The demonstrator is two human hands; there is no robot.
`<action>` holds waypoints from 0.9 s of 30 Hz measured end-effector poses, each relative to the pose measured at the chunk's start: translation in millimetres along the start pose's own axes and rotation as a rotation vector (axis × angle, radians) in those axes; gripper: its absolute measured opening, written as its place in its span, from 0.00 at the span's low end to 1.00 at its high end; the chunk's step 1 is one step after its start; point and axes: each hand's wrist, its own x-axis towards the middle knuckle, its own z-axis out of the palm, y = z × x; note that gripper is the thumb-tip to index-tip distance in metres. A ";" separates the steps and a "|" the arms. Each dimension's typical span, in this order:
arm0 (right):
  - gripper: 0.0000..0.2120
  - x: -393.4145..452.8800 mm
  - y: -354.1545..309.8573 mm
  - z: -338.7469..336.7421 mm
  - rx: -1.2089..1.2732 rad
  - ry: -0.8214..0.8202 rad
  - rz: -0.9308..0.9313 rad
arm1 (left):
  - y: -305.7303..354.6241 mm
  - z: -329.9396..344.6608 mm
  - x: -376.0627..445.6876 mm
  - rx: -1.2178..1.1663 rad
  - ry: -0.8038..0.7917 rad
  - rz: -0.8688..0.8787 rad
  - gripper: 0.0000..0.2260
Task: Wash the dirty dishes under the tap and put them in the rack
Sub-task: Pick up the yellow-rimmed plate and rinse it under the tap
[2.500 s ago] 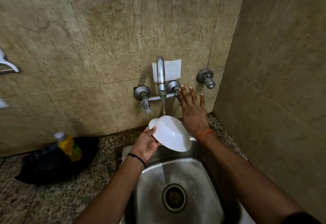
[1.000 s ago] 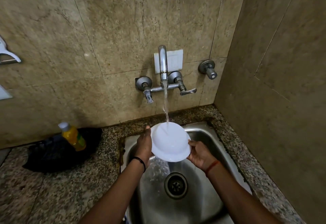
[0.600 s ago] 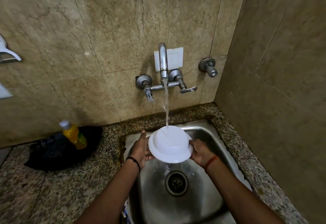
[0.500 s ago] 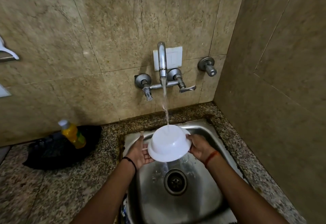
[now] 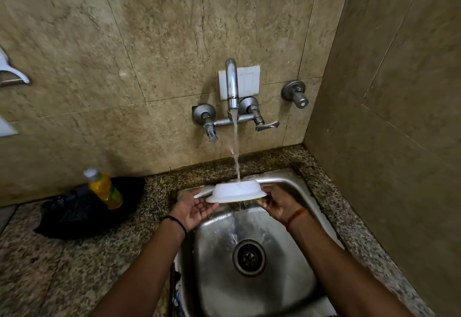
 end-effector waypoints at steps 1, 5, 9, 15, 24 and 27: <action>0.10 -0.9 1.7 2.1 -0.015 -0.012 0.004 | 0.2 -3.6 2.2 0.000 0.009 0.005 0.12; 0.13 -12.0 2.9 9.4 -0.137 -0.123 -0.060 | -6.6 -14.8 7.1 0.053 0.019 -0.009 0.12; 0.16 -24.2 3.1 6.9 -0.378 -0.248 -0.198 | -16.2 -18.6 13.8 0.152 -0.023 -0.082 0.20; 0.18 -22.3 4.7 -29.8 -0.397 -0.372 -0.136 | -16.6 -9.8 16.4 0.236 -0.069 0.000 0.20; 0.10 -10.5 7.3 -52.5 -0.172 0.062 -0.044 | -14.8 9.9 7.5 0.335 -0.121 0.181 0.13; 0.08 -8.3 6.5 -46.4 -0.140 0.114 -0.064 | -13.2 9.3 8.0 0.347 -0.162 0.207 0.13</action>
